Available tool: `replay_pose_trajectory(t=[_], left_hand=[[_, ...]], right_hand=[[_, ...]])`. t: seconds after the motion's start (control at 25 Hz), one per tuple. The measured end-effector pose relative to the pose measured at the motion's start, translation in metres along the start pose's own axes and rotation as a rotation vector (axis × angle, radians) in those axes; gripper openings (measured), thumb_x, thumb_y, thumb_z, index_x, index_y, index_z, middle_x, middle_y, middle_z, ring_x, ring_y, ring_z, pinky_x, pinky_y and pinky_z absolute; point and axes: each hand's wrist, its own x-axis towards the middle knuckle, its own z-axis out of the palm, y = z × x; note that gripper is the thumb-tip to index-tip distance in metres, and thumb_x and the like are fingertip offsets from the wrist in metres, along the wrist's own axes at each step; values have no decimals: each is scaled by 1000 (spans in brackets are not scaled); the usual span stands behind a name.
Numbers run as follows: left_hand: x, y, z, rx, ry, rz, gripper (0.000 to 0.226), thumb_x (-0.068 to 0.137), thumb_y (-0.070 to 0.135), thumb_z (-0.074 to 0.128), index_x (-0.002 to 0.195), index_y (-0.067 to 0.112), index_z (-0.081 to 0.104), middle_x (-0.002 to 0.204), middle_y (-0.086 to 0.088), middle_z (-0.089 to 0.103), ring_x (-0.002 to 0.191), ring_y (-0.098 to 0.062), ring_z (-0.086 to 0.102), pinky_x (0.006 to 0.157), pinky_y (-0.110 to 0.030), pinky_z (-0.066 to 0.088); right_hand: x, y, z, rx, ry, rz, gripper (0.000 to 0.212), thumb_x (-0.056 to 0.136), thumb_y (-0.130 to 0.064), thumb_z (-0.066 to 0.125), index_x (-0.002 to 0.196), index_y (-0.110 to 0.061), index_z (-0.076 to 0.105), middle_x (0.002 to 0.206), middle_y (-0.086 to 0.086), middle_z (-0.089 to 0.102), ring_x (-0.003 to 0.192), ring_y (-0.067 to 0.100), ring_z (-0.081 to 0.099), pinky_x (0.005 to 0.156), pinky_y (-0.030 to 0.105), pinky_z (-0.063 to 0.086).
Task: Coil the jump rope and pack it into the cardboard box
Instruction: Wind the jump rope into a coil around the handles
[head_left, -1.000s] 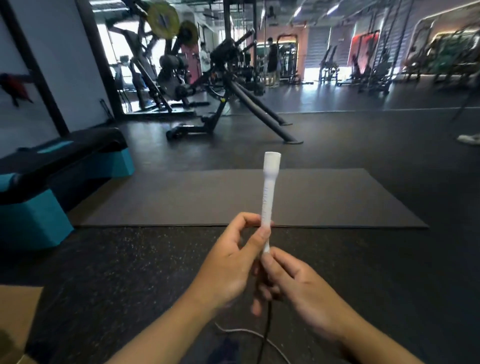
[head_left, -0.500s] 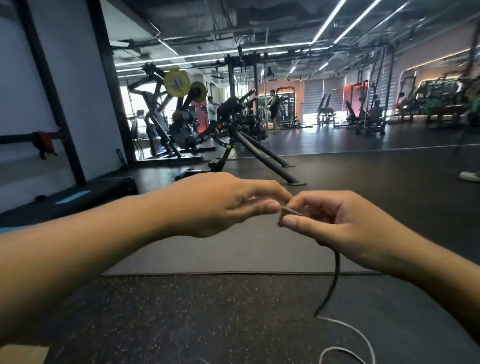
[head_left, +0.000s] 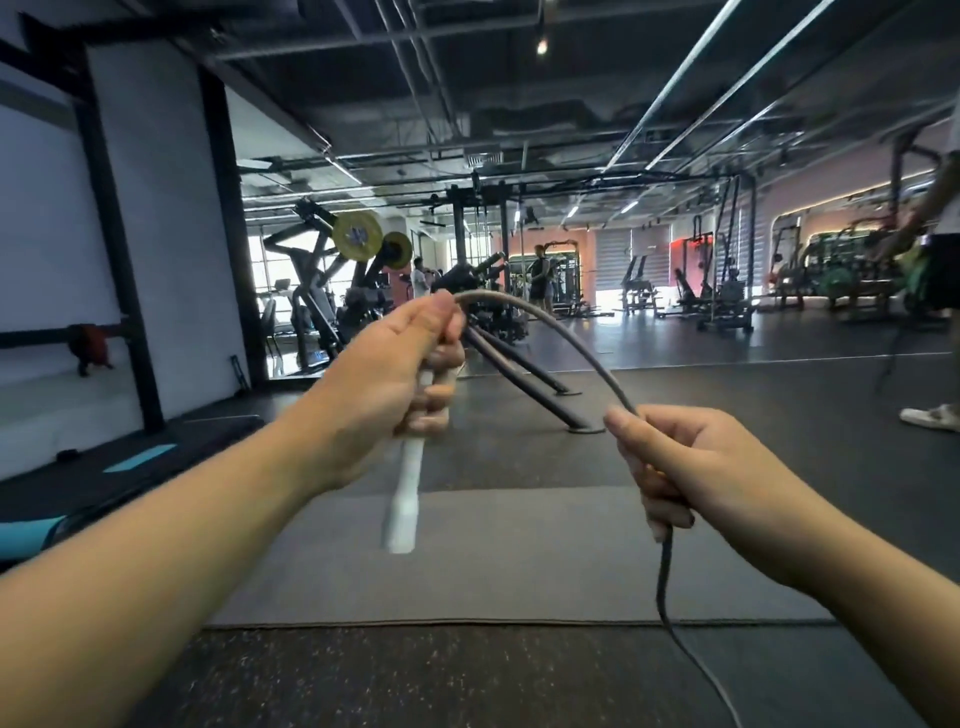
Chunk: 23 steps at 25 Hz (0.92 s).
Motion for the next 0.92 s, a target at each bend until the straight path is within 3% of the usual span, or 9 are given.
replay_pose_trajectory(t=[0.2, 0.32, 0.44, 0.52, 0.6, 0.68, 0.76, 0.84, 0.92], left_hand=[[19, 3, 29, -837, 517, 136, 36, 108, 39, 31, 83, 18, 45, 54, 6, 32, 38, -8, 28, 39, -19, 34], [20, -7, 51, -935, 729, 108, 36, 109, 38, 28, 83, 17, 43, 55, 4, 34, 38, -10, 33, 47, -23, 47], [7, -32, 66, -995, 869, -7, 36, 110, 33, 27, 85, 13, 44, 64, -2, 42, 50, -15, 45, 58, -33, 57], [-8, -55, 60, -782, 894, -185, 22, 110, 25, 34, 104, 12, 51, 83, -4, 55, 67, -18, 56, 71, -38, 55], [-28, -71, 46, -129, 938, -279, 30, 104, 20, 48, 133, 19, 46, 112, -1, 60, 94, -18, 60, 87, -35, 46], [-47, -63, 36, 526, 761, 112, 38, 100, 30, 55, 138, 31, 49, 133, 14, 55, 122, -3, 51, 96, -21, 37], [-50, -31, 39, 865, 275, 360, 32, 99, 49, 51, 128, 38, 58, 125, 26, 59, 116, 10, 51, 90, -12, 40], [-37, -11, 43, 1217, -122, 198, 35, 95, 63, 44, 107, 36, 64, 102, 19, 67, 94, 5, 60, 76, -16, 46], [-22, -6, 42, 1419, -324, 123, 43, 96, 64, 36, 80, 30, 57, 77, 8, 64, 70, -2, 57, 61, -20, 41]], right_hand=[[-6, 17, 22, 162, -49, 22, 27, 90, -31, 75, 89, -5, 66, 65, 10, 41, 51, 23, 40, 66, 51, 59], [-5, 15, 46, 373, -76, -115, 40, 77, -15, 83, 116, -20, 75, 68, 2, 47, 54, 12, 40, 48, 26, 38], [-1, 7, 59, 508, 96, -158, 43, 72, -25, 81, 113, -17, 76, 59, -12, 53, 51, 5, 36, 47, 20, 31], [1, 7, 60, 511, 149, -150, 42, 70, -33, 79, 106, -13, 78, 56, -13, 49, 51, 6, 33, 46, 19, 33], [1, 7, 54, 398, 131, -133, 38, 72, -36, 78, 100, -11, 80, 56, -13, 44, 51, 7, 31, 46, 19, 31], [-1, 3, 49, 171, 20, -125, 29, 77, -34, 78, 93, -10, 80, 54, -13, 44, 50, 7, 32, 47, 19, 31], [2, -3, 48, -52, -109, -150, 13, 84, -24, 78, 78, -13, 78, 50, -16, 49, 48, 0, 39, 50, 14, 35], [6, -8, 45, -246, -180, -201, 14, 85, -16, 79, 72, -19, 76, 56, -17, 64, 54, -7, 51, 56, 17, 48], [8, -12, 41, -337, -183, -217, 5, 83, -16, 82, 79, -13, 81, 65, -5, 74, 58, -4, 56, 61, 26, 54]])
